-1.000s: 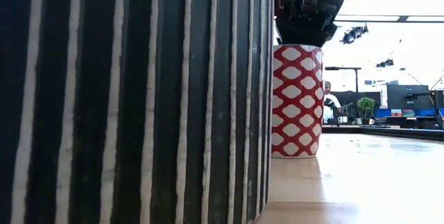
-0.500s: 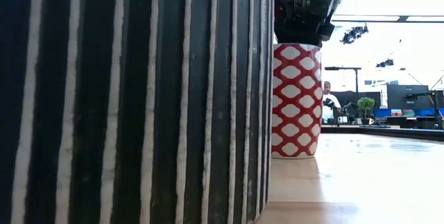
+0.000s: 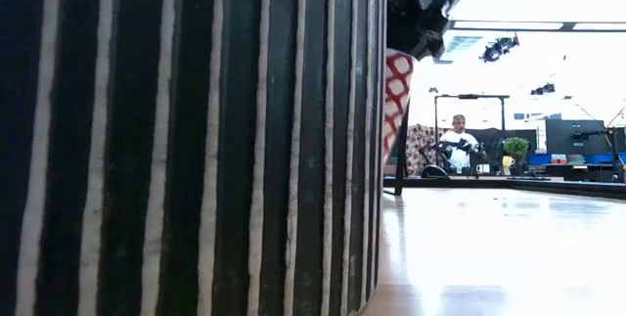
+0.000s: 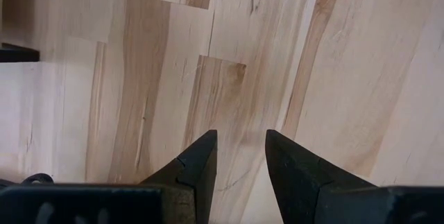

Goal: Place coffee mugs
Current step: Put the white red patterned mug on the shelf

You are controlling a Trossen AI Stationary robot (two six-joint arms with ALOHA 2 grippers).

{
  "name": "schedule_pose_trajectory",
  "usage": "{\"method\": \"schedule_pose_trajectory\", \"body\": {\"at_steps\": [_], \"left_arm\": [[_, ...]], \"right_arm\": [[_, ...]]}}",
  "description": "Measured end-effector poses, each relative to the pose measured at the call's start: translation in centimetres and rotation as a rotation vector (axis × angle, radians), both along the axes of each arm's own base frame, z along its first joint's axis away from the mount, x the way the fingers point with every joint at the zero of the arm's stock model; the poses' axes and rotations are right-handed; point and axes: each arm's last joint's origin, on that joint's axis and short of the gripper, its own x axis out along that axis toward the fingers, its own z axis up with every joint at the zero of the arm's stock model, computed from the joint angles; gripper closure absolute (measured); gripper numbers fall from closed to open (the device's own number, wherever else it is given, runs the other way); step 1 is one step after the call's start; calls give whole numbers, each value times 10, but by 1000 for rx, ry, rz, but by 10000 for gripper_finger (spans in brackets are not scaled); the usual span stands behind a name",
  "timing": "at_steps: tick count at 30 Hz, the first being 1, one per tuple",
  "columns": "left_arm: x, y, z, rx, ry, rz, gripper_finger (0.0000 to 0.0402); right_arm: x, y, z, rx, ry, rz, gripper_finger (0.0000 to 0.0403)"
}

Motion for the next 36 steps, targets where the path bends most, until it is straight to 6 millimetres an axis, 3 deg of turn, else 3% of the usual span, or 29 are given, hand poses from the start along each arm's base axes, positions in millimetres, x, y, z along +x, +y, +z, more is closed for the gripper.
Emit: {"method": "schedule_pose_trajectory", "body": {"at_steps": [5,10,14,19,26,36], "left_arm": [[0,0,0,2,0,-1,289],[0,0,0,6,-3,0,289],[0,1,0,15,-9,1,289],[1,1,0,29,-21,2,289],[1,2,1,55,-41,4,289],[1,2,1,53,-44,19,289]], "right_arm": [[0,-21,20,-50,-77,-22,402],[14,-52,47,-116,-144,28,402],[28,-87,68,-147,-175,71,402],[41,-131,78,-117,-179,101,402],[63,-165,77,-98,-126,164,403],[88,-189,53,-89,27,206,403]]}}
